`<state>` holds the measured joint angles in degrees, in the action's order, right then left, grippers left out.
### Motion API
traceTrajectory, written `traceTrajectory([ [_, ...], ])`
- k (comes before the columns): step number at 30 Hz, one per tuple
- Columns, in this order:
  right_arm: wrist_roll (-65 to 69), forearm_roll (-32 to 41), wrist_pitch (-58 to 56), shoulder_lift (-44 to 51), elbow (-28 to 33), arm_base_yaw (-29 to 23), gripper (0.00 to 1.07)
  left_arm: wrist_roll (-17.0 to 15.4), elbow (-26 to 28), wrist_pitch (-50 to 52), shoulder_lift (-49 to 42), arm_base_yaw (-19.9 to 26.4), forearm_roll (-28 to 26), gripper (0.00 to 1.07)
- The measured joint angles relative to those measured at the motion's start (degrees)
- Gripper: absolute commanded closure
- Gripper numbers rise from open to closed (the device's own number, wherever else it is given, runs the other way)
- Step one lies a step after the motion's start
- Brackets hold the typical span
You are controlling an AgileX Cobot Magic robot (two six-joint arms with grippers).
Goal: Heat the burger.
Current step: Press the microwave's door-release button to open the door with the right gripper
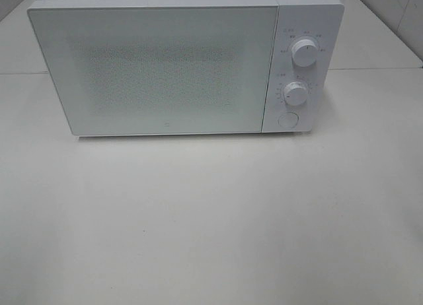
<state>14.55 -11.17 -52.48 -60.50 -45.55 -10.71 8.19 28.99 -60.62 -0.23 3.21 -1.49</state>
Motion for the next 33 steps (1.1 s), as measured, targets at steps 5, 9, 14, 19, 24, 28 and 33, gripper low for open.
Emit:
traceTrajectory([
  [5,-3.0,0.3,-1.3,0.0,0.0,4.7,0.31,0.0,0.0,0.0,0.0,0.0,0.0,0.03],
  [9,-5.4,1.2,-3.6,0.0,0.0,8.4,0.31,0.0,0.0,0.0,0.0,0.0,0.0,0.03],
  [14,-6.2,2.2,-5.4,0.4,0.1,9.0,0.31,0.0,0.0,0.0,0.0,0.0,0.0,0.03],
  [19,-6.2,3.3,-6.8,4.2,3.0,9.0,0.31,0.0,0.0,0.0,0.0,0.0,0.0,0.03],
  [24,-6.2,4.8,-7.5,12.2,7.7,9.0,0.31,0.0,0.0,0.0,0.0,0.0,0.0,0.03],
  [28,-6.2,5.0,-7.7,23.4,9.6,9.0,0.31,0.0,0.0,0.0,0.0,0.0,0.0,0.03],
  [33,-6.3,5.0,-8.5,33.4,10.3,9.0,0.31,0.0,0.0,0.0,0.0,0.0,0.0,0.03],
])
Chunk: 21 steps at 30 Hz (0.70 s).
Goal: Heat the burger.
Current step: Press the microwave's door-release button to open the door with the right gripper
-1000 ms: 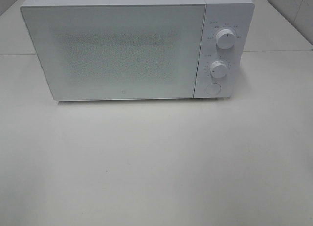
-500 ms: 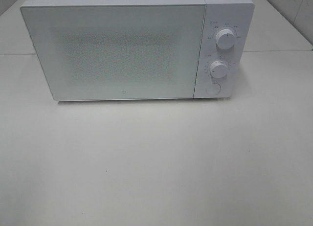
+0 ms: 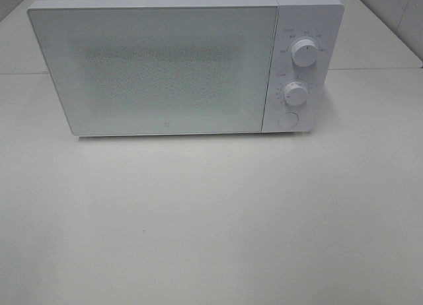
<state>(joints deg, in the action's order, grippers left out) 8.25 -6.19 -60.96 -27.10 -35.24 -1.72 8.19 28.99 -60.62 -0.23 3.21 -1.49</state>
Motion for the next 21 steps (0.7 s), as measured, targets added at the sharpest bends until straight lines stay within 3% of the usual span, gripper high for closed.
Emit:
traceTrajectory([
  [1,0.0,0.0,-0.7,5.7,0.3,0.0,0.31,0.0,0.0,0.0,0.0,0.0,0.0,0.03],
  [11,-0.2,-2.0,-2.9,26.3,3.8,0.0,0.32,0.0,0.0,0.0,0.0,0.0,0.0,0.03],
  [21,-2.2,-0.9,2.4,27.3,6.4,0.0,0.34,0.0,0.0,0.0,0.0,0.0,0.0,0.03],
])
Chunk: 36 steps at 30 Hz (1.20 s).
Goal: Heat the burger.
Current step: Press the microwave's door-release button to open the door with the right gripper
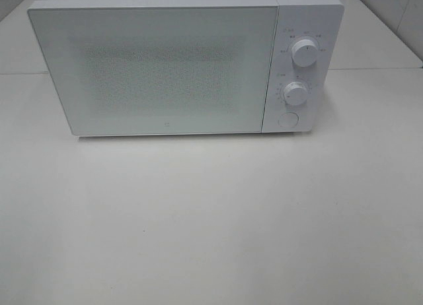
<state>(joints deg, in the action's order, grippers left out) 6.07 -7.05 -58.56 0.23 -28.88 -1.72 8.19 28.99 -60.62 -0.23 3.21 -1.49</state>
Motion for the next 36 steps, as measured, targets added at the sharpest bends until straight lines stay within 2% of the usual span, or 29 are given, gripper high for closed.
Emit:
traceTrajectory([
  [5,-2.3,1.8,0.7,0.0,0.1,-0.3,0.37,0.0,0.0,0.0,0.0,0.0,0.0,0.03],
  [30,-2.3,1.9,0.8,0.0,0.1,-0.5,0.37,0.0,0.0,0.0,0.0,0.0,0.0,0.03],
  [33,-2.3,1.9,0.8,0.0,0.1,-0.5,0.40,0.0,0.0,0.0,0.0,0.0,0.0,0.03],
  [35,-2.3,1.8,1.4,0.0,-0.1,-0.5,0.49,0.0,0.0,0.0,0.0,0.0,0.0,0.03],
  [36,-2.3,1.8,1.4,0.0,-0.1,-0.5,0.49,0.0,0.0,0.0,0.0,0.0,0.0,0.03],
])
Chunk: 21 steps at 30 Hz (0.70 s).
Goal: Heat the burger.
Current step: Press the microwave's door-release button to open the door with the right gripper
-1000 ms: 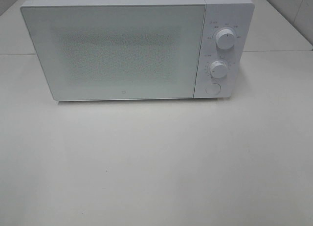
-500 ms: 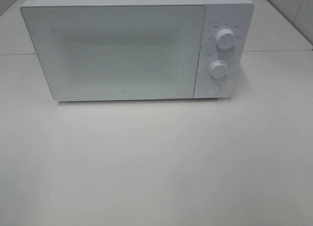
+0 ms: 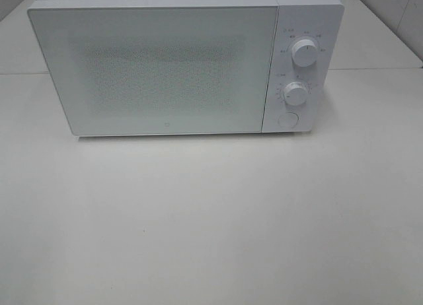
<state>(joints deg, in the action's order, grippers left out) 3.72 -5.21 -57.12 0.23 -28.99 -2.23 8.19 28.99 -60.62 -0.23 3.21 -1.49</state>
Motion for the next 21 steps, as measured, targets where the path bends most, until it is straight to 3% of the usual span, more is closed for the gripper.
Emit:
traceTrajectory([
  [2,-0.2,-1.3,4.6,-0.2,-0.6,0.0,0.63,0.0,0.0,0.0,0.0,0.0,0.0,0.03],
  [3,-0.2,-1.3,4.6,-0.2,-0.6,0.0,0.63,0.0,0.0,0.0,0.0,0.0,0.0,0.03],
  [5,-0.9,-3.6,15.5,-3.8,-0.9,0.0,0.84,0.0,0.0,0.0,0.0,0.0,0.0,0.03],
  [6,-0.9,-3.6,15.5,-3.8,-0.9,0.0,0.84,0.0,0.0,0.0,0.0,0.0,0.0,0.03],
  [7,-1.3,-4.1,18.2,-4.9,-0.7,0.0,1.02,0.0,0.0,0.0,0.0,0.0,0.0,0.03],
  [11,-2.7,-4.5,28.9,-8.9,1.0,0.0,1.07,0.0,0.0,0.0,0.0,0.0,0.0,0.03],
  [13,-2.9,-4.5,42.5,-14.5,4.9,0.0,1.07,0.0,0.0,0.0,0.0,0.0,0.0,0.03],
  [21,-1.0,-4.4,62.2,-26.4,11.1,0.0,1.07,0.0,0.0,0.0,0.0,0.0,0.0,0.03],
])
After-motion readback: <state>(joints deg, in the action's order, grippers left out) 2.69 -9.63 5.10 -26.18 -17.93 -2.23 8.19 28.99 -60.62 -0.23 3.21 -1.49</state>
